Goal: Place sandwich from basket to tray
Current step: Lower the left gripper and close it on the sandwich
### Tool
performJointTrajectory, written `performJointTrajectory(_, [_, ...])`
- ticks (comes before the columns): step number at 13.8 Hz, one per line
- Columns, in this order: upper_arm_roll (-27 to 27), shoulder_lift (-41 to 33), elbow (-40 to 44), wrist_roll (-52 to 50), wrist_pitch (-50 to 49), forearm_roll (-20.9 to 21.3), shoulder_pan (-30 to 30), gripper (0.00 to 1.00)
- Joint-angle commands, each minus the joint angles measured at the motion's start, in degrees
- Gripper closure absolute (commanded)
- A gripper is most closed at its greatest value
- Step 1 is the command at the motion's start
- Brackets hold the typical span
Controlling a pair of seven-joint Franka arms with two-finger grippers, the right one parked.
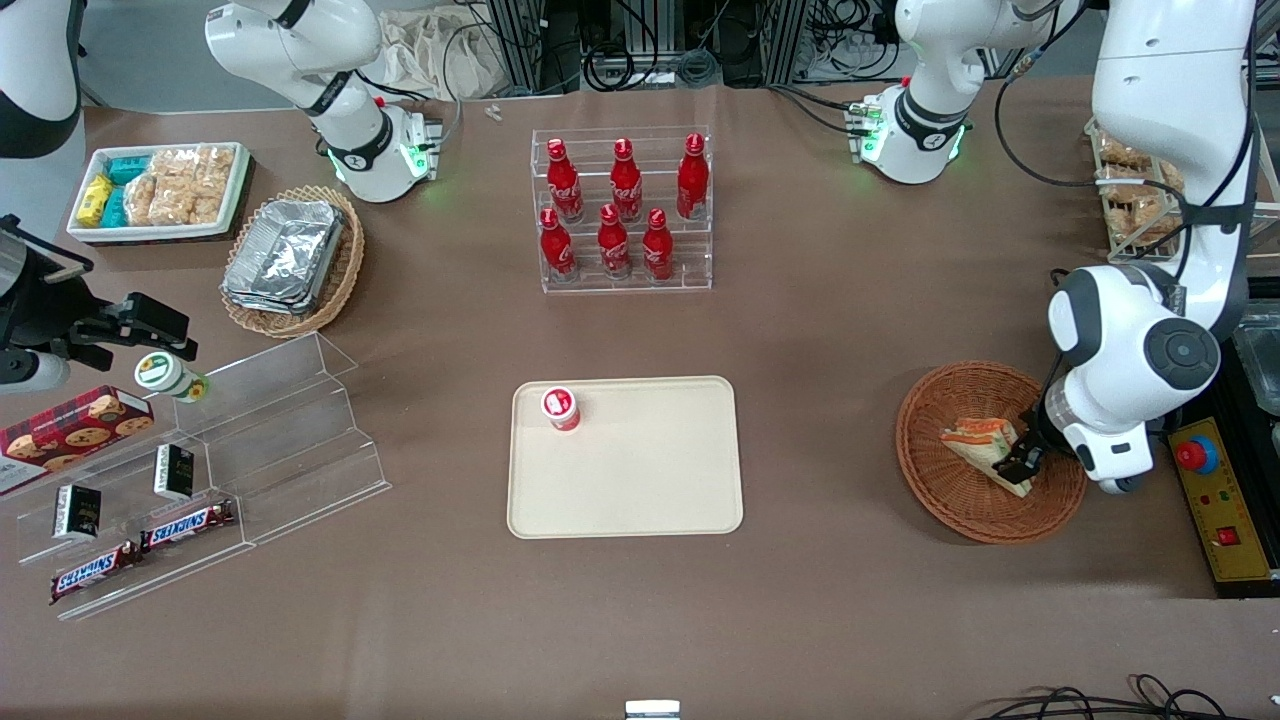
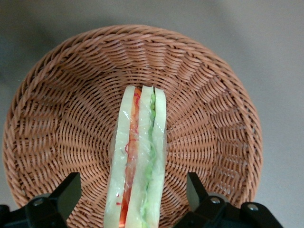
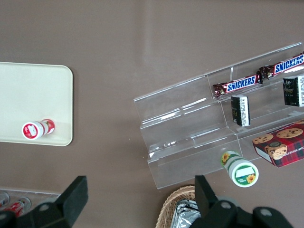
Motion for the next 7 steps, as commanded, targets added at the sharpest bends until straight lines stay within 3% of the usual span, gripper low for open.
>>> performJointTrajectory(1, [-0.52,-0.12,-4.26,-2.26,6.78,0.47,0.31,0.01])
performJointTrajectory(3, [-0.52,-0.12,-5.33,-2.26,8.56,0.56,0.31,0.04])
performJointTrajectory(4, [-0.52,-0.21,-5.33,-2.26,8.48,0.56,0.31,0.15])
performJointTrajectory(7, [-0.52,-1.43,-5.33,-1.91,7.86,0.56,0.31,0.77])
